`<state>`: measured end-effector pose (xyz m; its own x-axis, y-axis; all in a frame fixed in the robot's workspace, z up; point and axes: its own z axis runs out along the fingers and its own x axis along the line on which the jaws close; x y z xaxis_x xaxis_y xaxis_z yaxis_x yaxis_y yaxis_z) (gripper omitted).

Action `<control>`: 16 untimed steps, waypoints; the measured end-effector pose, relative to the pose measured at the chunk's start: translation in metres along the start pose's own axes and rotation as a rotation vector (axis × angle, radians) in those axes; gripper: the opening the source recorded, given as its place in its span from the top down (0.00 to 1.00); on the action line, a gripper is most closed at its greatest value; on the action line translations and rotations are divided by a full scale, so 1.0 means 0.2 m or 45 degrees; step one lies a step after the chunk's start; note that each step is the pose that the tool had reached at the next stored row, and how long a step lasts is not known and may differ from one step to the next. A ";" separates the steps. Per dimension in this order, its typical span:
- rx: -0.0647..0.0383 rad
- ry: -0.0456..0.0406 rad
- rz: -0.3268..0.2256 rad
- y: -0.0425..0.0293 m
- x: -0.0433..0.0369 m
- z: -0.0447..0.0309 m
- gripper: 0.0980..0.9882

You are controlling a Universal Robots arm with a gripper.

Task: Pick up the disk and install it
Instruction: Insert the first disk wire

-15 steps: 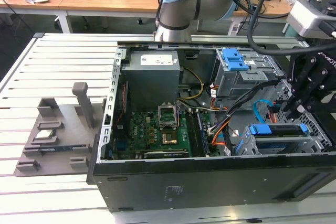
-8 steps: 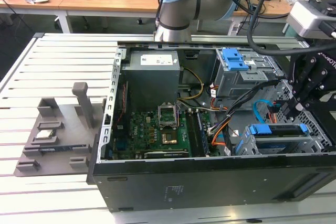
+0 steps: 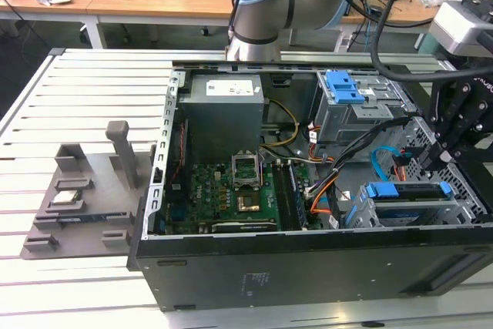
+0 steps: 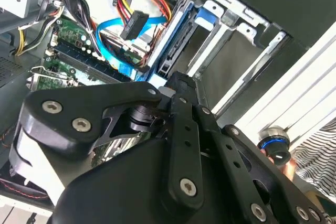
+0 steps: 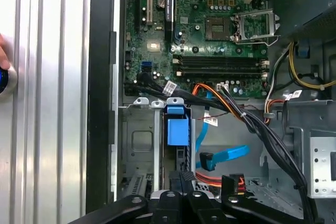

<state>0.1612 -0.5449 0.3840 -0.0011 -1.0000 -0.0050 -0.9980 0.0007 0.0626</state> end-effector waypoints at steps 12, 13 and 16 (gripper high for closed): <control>0.000 0.004 0.000 -0.208 -0.032 0.010 0.99; 0.000 0.004 0.000 -0.210 -0.034 0.012 0.99; 0.000 0.005 0.000 -0.219 -0.060 0.019 0.99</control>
<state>0.2046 -0.5329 0.3775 -0.0011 -1.0000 -0.0010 -0.9980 0.0011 0.0627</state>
